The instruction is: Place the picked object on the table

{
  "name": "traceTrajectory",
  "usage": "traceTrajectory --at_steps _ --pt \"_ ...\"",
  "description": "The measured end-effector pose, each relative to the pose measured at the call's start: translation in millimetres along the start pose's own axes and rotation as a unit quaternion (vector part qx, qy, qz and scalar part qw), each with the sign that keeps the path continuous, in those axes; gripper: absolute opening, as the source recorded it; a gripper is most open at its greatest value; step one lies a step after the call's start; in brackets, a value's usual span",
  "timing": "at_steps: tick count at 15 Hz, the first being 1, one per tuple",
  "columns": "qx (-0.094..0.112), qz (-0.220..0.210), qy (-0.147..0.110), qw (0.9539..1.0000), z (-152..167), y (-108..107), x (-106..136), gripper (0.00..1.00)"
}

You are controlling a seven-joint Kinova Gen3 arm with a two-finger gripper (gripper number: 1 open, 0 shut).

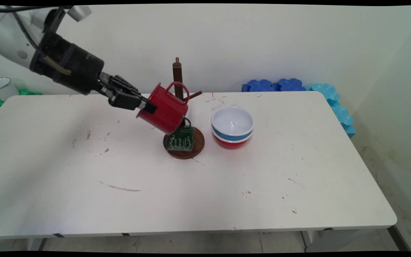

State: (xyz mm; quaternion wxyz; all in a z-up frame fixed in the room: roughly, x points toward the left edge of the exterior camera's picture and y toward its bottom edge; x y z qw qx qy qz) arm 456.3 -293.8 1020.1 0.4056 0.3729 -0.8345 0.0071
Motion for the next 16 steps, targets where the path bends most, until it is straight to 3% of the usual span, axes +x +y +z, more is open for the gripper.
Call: traceTrajectory --at_steps 9,16 --pt "0.015 0.027 -0.032 0.9990 -17 11 -15 0.00" --pt "0.045 0.052 -0.075 0.9949 -34 8 -35 0.00"
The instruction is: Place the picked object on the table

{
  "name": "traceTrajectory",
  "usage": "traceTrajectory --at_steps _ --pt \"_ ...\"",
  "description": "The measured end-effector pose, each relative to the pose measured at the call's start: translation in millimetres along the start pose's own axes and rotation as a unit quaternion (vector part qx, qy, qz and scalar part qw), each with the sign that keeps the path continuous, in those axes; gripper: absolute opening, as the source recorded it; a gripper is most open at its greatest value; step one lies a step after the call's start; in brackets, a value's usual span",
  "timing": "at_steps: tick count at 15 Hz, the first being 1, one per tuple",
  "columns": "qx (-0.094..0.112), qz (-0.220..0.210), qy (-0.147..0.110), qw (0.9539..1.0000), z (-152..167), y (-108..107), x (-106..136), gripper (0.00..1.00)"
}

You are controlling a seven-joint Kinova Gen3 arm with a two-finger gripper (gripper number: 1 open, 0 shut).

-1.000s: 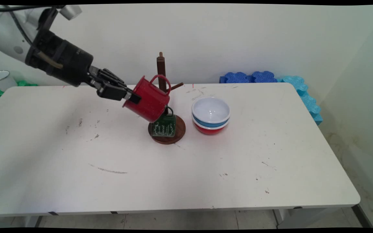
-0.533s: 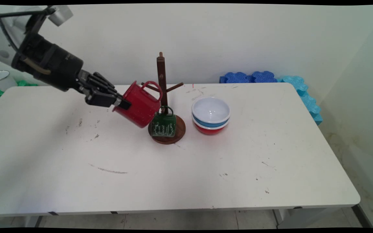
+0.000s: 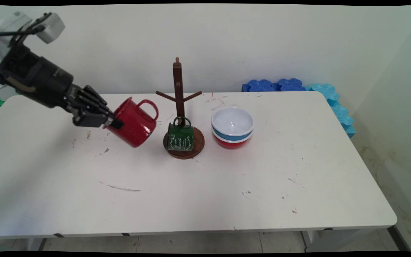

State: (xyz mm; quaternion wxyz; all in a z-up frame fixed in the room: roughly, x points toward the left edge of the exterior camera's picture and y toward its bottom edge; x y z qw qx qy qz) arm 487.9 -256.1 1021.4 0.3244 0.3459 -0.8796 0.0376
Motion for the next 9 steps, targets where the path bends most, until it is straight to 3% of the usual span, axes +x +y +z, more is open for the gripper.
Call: traceTrajectory --at_steps 9 --pt "0.054 0.046 -0.049 0.9963 -3 -15 -28 0.00"
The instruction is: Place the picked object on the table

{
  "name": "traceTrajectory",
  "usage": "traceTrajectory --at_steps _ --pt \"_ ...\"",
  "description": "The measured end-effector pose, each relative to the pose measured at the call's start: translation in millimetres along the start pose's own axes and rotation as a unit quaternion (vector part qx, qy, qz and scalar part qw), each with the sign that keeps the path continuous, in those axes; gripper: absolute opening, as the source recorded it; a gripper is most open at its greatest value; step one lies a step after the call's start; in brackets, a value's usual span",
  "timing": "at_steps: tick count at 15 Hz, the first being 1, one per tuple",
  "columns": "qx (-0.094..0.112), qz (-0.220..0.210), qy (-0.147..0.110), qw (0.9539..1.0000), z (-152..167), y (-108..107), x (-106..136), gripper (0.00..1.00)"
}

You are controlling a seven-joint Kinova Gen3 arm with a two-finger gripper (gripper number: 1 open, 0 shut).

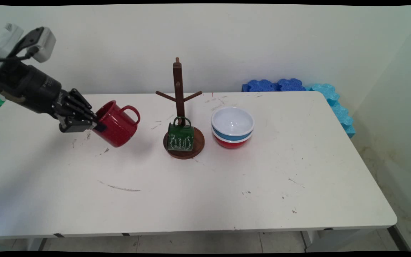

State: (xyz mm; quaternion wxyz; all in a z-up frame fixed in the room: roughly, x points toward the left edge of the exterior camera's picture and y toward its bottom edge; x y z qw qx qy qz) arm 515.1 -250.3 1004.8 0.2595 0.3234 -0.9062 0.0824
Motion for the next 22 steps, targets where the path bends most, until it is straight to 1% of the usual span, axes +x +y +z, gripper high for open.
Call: traceTrajectory --at_steps 4,8,12,15,22 --pt "0.025 0.027 -0.013 0.9993 11 -10 -5 0.00" --pt "0.053 0.057 -0.024 0.9967 30 -24 -6 0.00" --pt "0.079 0.086 -0.037 0.9924 51 -39 -5 0.00" --pt "0.094 0.106 -0.049 0.9886 69 -50 -6 0.00" --pt "0.119 0.141 -0.072 0.9801 113 -72 -8 0.00"
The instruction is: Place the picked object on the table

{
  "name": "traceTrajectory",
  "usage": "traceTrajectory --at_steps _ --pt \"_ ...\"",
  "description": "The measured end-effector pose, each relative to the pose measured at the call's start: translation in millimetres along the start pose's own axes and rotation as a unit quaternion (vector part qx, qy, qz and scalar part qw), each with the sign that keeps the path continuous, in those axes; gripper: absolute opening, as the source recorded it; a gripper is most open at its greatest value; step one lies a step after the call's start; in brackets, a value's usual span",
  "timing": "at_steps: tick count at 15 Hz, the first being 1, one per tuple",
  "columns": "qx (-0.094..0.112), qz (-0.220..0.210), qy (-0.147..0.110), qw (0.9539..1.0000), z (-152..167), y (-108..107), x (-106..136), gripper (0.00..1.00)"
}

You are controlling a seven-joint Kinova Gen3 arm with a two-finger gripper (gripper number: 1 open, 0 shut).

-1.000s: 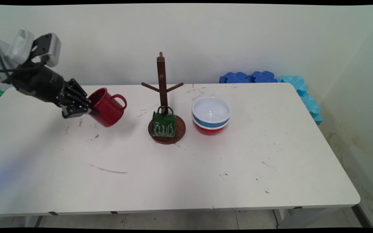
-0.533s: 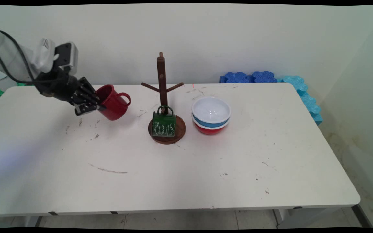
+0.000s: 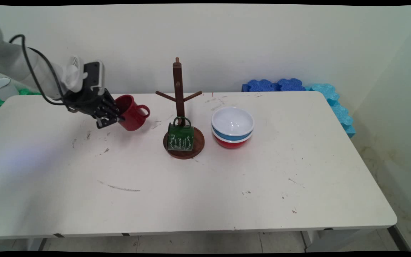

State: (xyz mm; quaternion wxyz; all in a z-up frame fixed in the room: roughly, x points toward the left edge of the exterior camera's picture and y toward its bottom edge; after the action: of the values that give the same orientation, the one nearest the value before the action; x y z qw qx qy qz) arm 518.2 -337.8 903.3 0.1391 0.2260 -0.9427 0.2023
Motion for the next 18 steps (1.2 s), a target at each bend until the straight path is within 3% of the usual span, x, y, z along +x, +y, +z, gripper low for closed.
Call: traceTrajectory --at_steps 8,16,17,18 --pt "0.014 0.026 -0.016 0.9994 45 -10 2 0.00" --pt "0.018 0.042 -0.021 0.9987 67 -12 5 0.00" --pt "0.019 0.043 -0.021 0.9987 69 -12 5 1.00" --pt "0.020 0.045 -0.021 0.9986 70 -13 6 1.00"
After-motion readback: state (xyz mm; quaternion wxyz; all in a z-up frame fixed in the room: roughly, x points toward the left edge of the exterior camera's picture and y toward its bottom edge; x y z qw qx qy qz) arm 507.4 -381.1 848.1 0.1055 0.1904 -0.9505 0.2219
